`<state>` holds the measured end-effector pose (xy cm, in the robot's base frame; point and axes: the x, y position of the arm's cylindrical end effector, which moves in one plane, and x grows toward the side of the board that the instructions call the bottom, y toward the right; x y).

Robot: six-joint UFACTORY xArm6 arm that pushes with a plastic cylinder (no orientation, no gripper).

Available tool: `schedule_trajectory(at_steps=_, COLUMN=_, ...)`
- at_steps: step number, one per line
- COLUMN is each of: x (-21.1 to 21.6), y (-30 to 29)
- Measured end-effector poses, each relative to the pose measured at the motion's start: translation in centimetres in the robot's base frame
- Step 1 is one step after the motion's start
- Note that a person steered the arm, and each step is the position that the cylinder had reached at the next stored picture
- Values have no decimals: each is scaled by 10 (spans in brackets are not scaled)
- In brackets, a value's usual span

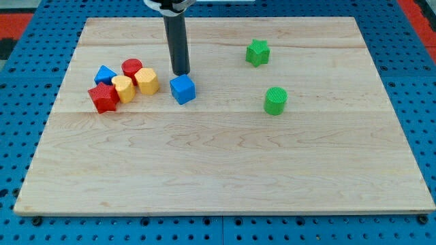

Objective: Push the green circle below the blue cube

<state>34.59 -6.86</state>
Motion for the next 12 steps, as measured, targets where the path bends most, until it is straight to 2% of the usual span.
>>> schedule_trajectory(at_steps=1, x=64, y=67)
schedule_trajectory(at_steps=2, x=74, y=54)
schedule_trajectory(at_steps=3, x=74, y=7)
schedule_trajectory(at_steps=4, x=66, y=55)
schedule_trajectory(at_steps=5, x=23, y=103)
schedule_trajectory(at_steps=6, x=21, y=78)
schedule_trajectory(at_steps=7, x=-20, y=37)
schedule_trajectory(at_steps=8, x=-52, y=21)
schedule_trajectory(at_steps=9, x=-83, y=88)
schedule_trajectory(at_steps=10, x=-63, y=176)
schedule_trajectory(at_steps=12, x=7, y=153)
